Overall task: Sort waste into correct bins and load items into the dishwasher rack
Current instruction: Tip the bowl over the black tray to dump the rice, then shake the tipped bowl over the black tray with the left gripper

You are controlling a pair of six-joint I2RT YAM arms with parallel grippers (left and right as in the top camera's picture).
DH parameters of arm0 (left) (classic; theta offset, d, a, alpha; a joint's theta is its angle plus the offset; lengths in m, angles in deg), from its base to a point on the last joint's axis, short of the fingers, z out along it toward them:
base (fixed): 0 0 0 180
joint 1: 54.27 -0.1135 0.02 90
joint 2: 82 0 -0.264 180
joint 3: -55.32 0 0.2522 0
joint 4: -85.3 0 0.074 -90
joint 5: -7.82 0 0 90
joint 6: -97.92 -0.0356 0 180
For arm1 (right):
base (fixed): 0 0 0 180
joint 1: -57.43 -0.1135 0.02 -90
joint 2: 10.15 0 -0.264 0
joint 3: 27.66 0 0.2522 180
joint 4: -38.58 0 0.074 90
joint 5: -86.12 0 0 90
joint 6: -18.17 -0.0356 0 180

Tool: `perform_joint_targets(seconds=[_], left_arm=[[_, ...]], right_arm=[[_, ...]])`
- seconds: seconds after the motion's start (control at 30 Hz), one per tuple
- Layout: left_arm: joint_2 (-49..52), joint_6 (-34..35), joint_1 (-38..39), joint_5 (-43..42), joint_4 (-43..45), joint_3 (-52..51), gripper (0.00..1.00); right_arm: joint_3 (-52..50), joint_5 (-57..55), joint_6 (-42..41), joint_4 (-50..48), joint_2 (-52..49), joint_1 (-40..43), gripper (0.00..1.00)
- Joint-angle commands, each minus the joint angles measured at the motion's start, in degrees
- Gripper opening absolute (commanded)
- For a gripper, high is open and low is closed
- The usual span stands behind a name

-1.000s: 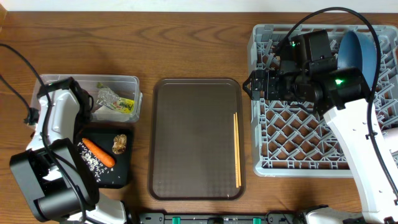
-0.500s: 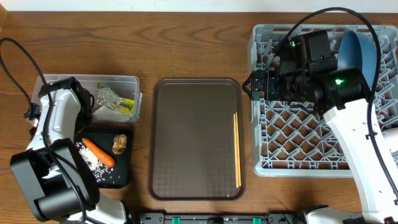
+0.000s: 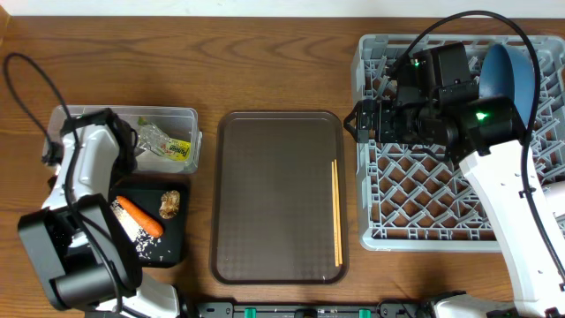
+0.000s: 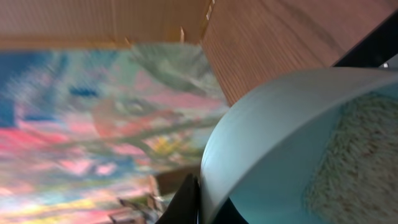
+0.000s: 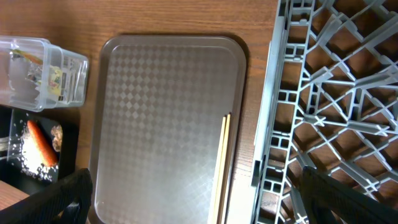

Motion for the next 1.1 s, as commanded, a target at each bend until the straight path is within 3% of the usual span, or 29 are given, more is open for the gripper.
perform_joint_targets(seconds=[0.0,0.13,0.23,0.33,0.47,0.57,0.67,0.77,0.87,1.0,1.07], left_arm=[[0.9,-2.3,1.6,1.3,0.4,0.0,0.06],[1.0,-6.6,2.6,8.8,1.4,-0.2,0.06],[1.0,-5.9,3.5,1.9,2.1,-0.2,0.06],[1.0,-11.9,3.4,15.3,2.4,-0.1,0.06],[0.7,-9.7,4.3,5.7,3.1,0.2,0.06],[0.9,-13.1,4.3,14.4,3.1,0.2,0.06],[0.5,-8.1,5.4,1.9,3.4,0.0,0.06],[1.2,-13.9,5.2,16.2,3.3,-0.3,0.06],[0.5,-10.7,6.4,2.6,4.4,-0.2,0.06],[1.0,-16.1,6.1,15.7,4.7,-0.7,0.06],[0.4,-15.2,6.3,7.0,4.8,-0.7,0.06]], right_arm=[[0.2,0.5,0.7,-0.2,-0.2,-0.7,0.99],[0.2,0.5,0.7,-0.3,-0.2,-0.7,0.99],[0.2,0.5,0.7,-0.4,-0.2,-0.7,0.99],[0.2,0.5,0.7,-0.1,-0.2,-0.7,0.99],[0.2,0.5,0.7,-0.4,-0.2,-0.7,0.99],[0.2,0.5,0.7,-0.3,-0.2,-0.7,0.99],[0.2,0.5,0.7,-0.8,-0.2,-0.7,0.99],[0.2,0.5,0.7,-1.2,-0.2,-0.7,0.99],[0.2,0.5,0.7,-1.5,-0.2,-0.7,0.99],[0.2,0.5,0.7,-1.3,-0.1,-0.7,0.99],[0.2,0.5,0.7,-1.1,-0.1,-0.7,0.99]])
